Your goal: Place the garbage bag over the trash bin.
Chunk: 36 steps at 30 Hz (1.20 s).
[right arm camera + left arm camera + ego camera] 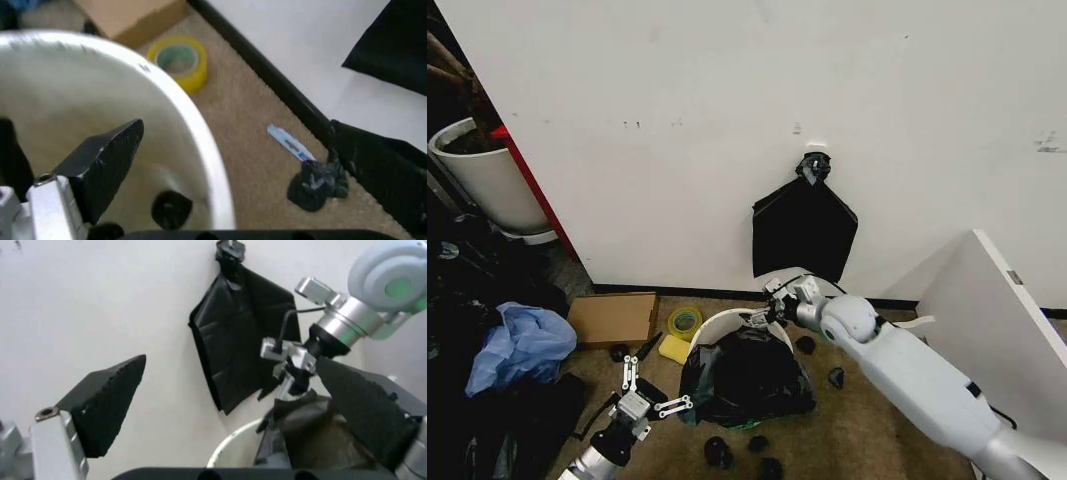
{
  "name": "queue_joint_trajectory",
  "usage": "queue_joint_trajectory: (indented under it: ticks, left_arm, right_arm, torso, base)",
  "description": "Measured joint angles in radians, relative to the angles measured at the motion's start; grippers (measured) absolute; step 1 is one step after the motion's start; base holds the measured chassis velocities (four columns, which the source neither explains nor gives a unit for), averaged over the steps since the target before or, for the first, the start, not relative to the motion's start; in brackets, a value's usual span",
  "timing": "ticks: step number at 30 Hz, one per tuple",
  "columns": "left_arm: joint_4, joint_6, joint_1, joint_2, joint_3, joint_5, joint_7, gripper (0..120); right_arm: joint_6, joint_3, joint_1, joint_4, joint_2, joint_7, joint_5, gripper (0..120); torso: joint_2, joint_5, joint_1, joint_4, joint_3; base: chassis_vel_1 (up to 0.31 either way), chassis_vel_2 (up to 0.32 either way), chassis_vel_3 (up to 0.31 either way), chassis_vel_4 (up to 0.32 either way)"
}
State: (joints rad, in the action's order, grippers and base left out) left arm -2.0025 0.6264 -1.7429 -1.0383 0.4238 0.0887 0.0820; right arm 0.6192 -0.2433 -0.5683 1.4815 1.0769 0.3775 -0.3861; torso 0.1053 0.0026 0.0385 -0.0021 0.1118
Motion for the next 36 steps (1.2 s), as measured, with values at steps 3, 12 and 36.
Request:
queue_joint_trajectory:
  ticks: [3,12,36]
  left_arm:
    - [-0.004,-0.029,0.006,-0.026,-0.027,-0.020,-0.064,100]
    - [-0.004,-0.074,0.034,-0.035,-0.059,-0.049,-0.179,100]
    - [-0.019,-0.116,0.051,-0.025,-0.073,-0.048,-0.316,100]
  right_arm:
    - [0.012,-0.028,0.018,-0.034,0.004,0.034,0.087,90]
    - [0.060,-0.025,-0.032,0.045,-0.007,-0.055,0.008,57]
    - [-0.005,0.095,-0.317,0.336,-0.061,-0.912,-0.685,3]
  torso:
    - [0.000,0.0000,0.000,0.0001,0.000]
    - [0.000,0.0000,0.000,0.0000,0.000]
    - [0.000,-0.0001,0.000,-0.0001,0.000]
  base:
    - [0.000,0.000,0.000,0.000]
    - [0.000,0.000,0.000,0.000]
    - [0.000,0.000,0.000,0.000]
